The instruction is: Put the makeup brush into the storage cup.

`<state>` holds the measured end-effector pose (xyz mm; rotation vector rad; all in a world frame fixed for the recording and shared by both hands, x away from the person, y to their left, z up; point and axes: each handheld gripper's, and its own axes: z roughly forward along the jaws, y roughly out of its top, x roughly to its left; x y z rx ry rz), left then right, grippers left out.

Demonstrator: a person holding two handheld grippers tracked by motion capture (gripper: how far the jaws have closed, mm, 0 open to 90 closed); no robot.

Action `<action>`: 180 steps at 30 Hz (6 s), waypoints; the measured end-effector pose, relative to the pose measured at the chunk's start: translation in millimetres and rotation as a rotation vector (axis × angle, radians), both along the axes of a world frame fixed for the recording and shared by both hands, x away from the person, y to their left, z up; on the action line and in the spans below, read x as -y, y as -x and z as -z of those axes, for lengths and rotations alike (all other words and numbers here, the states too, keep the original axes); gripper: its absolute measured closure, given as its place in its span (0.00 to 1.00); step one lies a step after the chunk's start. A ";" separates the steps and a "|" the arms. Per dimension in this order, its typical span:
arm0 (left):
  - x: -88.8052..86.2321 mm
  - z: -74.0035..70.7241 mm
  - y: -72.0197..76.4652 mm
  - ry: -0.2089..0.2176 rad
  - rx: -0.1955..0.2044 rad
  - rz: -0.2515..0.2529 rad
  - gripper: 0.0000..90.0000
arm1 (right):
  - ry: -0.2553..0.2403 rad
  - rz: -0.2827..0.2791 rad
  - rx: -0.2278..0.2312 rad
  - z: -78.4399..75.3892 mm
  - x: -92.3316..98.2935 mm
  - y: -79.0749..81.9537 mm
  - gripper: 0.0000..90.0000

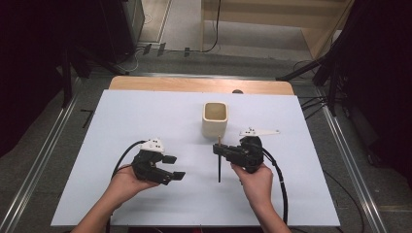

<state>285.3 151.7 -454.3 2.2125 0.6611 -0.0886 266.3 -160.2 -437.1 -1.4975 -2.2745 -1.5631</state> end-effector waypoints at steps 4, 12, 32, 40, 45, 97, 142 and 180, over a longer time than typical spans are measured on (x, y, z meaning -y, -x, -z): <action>-4.1 0.3 0.7 -0.016 0.033 0.010 0.34 | -0.001 0.006 0.006 -0.7 2.2 0.2 0.93; -11.3 -1.1 2.2 -0.025 0.080 0.020 0.33 | 0.000 0.002 0.010 -1.1 4.1 0.2 0.93; -37.3 0.2 7.0 -0.040 0.130 -0.038 0.33 | -0.001 0.008 0.033 -3.5 8.9 -0.4 0.93; -44.5 1.5 8.9 -0.044 0.137 -0.060 0.32 | 0.009 0.013 0.049 -7.4 9.9 -1.2 0.93; -50.4 3.7 10.6 -0.048 0.136 -0.077 0.32 | 0.014 0.014 0.062 -11.3 10.7 -2.3 0.93; -58.0 4.9 7.5 -0.057 0.161 -0.119 0.28 | 0.052 0.078 0.162 -67.0 24.9 -32.9 0.93; -58.6 6.5 6.4 -0.058 0.151 -0.120 0.28 | 0.096 0.160 0.230 -96.1 14.6 -86.0 0.93; -58.6 5.3 6.3 -0.050 0.150 -0.118 0.29 | 0.110 0.234 0.299 -81.6 6.9 -127.9 0.92</action>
